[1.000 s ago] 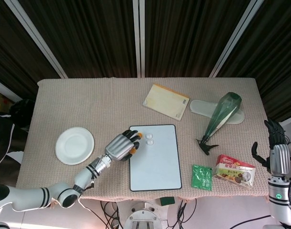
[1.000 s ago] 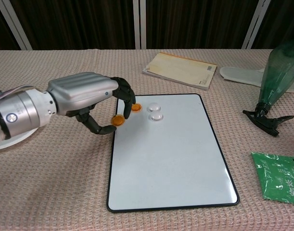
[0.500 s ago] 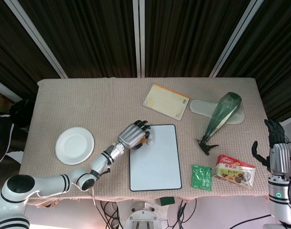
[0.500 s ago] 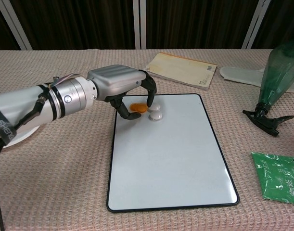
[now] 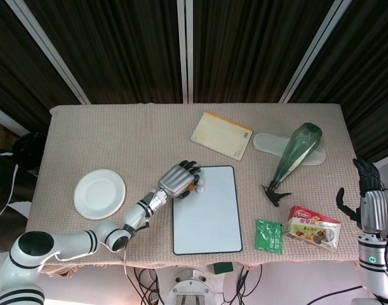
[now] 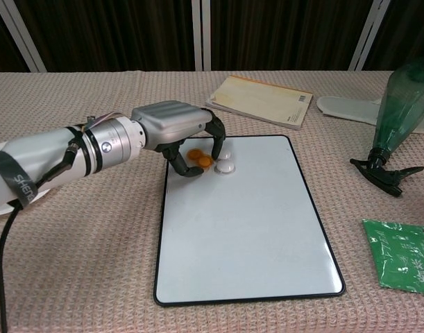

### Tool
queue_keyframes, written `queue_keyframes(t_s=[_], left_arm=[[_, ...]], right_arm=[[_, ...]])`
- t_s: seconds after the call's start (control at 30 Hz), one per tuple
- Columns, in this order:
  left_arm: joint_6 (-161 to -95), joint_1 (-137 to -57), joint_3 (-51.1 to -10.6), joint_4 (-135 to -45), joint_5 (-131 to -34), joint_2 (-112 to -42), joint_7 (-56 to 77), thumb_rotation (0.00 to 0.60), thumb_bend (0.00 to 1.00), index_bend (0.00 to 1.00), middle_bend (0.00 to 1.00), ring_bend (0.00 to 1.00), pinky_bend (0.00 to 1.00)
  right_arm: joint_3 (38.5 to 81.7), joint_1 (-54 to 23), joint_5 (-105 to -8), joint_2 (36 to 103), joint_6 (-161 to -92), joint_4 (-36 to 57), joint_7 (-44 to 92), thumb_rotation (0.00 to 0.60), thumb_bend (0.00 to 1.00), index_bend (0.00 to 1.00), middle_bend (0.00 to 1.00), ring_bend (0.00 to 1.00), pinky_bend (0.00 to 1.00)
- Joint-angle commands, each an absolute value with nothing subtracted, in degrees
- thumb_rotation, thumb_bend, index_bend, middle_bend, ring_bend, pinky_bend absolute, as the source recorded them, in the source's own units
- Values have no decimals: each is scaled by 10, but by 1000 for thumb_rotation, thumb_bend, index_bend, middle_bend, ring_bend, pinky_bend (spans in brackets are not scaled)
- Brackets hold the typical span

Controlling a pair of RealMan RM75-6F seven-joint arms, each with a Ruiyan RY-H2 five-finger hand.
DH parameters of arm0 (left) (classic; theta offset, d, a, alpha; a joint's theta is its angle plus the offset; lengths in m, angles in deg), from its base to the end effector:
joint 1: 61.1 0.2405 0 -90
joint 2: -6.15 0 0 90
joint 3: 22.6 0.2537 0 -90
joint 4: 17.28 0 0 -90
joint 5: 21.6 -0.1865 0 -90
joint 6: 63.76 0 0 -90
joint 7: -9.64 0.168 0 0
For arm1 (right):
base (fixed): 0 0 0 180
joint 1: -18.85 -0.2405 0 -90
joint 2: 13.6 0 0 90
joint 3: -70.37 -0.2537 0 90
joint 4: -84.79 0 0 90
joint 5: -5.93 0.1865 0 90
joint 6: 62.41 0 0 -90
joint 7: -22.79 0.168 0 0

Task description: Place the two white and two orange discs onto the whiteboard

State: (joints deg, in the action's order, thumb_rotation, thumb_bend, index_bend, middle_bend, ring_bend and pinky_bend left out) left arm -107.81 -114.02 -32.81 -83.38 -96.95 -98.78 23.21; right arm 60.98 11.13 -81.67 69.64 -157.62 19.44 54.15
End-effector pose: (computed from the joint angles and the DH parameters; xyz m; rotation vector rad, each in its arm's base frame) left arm -0.0713 0.3579 -0.1003 -2.2049 -0.7826 -0.9522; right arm -0.3151 -0.2343 0.1570 1.1200 -0.9408 1.4515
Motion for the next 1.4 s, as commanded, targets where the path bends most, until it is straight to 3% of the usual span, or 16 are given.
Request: queue_keyframes(t_s=[0.03,0.47,0.73,1.4], left_arm=[[-1080,-1140,-325,-837,-969,-985,234,600,315,510,194,81,171],[-1084,-1139,-313,-846,-965,-980,234,600,315,502,194,82,170],[-1084,-1139,-308,-840,-964,-980,233,600,315,424,195,81,169],[-1090,-1138,-301,-850,-960,-973,242,600,315,364,185,81,167]], right_arm=[[609,111,-817,696,-1576,194,541,600,586,81,8,0,0],[609,111,-816,696,-1576,191,536,600,590,81,7,0,0],[610,110,-813,695,-1567,193,539,600,604,82,7,0,0],[611,110,-815,696,-1570,195,539,600,609,83,7,0,0]])
